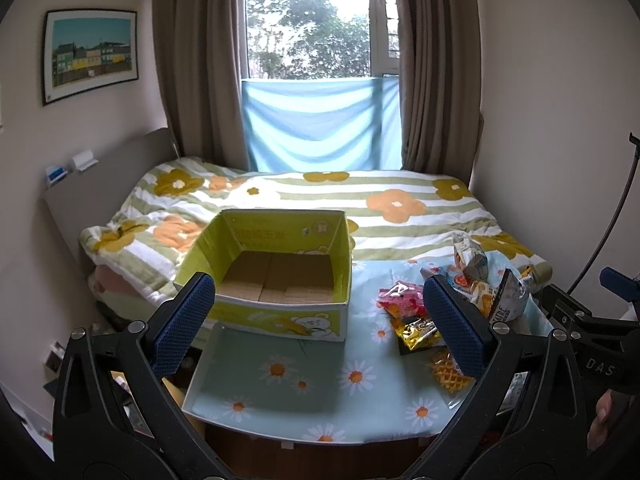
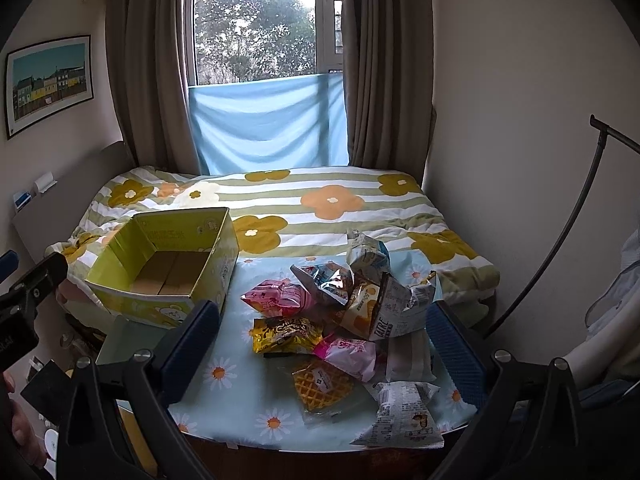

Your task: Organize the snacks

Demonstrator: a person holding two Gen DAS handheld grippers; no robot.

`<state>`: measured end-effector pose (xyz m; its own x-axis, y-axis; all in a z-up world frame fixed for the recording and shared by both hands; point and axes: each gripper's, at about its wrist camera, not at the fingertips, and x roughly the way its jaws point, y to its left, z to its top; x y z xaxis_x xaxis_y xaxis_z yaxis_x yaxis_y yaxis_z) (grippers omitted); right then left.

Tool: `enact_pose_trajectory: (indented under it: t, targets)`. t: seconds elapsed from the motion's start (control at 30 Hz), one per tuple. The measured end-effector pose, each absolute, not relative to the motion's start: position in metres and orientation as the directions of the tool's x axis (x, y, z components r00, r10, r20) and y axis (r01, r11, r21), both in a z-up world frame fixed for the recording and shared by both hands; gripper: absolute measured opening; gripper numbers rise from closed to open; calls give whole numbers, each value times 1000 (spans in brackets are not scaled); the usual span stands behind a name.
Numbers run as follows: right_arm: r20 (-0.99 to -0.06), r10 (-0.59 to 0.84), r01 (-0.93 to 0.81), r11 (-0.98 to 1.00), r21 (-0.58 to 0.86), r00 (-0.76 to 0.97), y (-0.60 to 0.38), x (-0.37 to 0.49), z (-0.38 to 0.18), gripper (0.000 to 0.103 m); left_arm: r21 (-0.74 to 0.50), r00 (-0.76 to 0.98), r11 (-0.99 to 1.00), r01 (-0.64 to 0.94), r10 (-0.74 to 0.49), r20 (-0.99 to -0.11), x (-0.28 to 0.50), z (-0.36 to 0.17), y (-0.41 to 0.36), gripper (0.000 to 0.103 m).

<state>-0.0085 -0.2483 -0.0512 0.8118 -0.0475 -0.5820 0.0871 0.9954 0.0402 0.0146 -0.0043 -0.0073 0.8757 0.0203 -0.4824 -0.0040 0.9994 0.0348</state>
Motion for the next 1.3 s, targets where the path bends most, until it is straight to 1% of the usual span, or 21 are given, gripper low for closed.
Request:
enact_pose_trajectory:
  t: [1.3]
  targets:
    - [-594, -44, 84, 996, 40, 803, -244, -4, -55, 103, 32, 870, 999, 9, 8, -493, 19, -12, -1, 103]
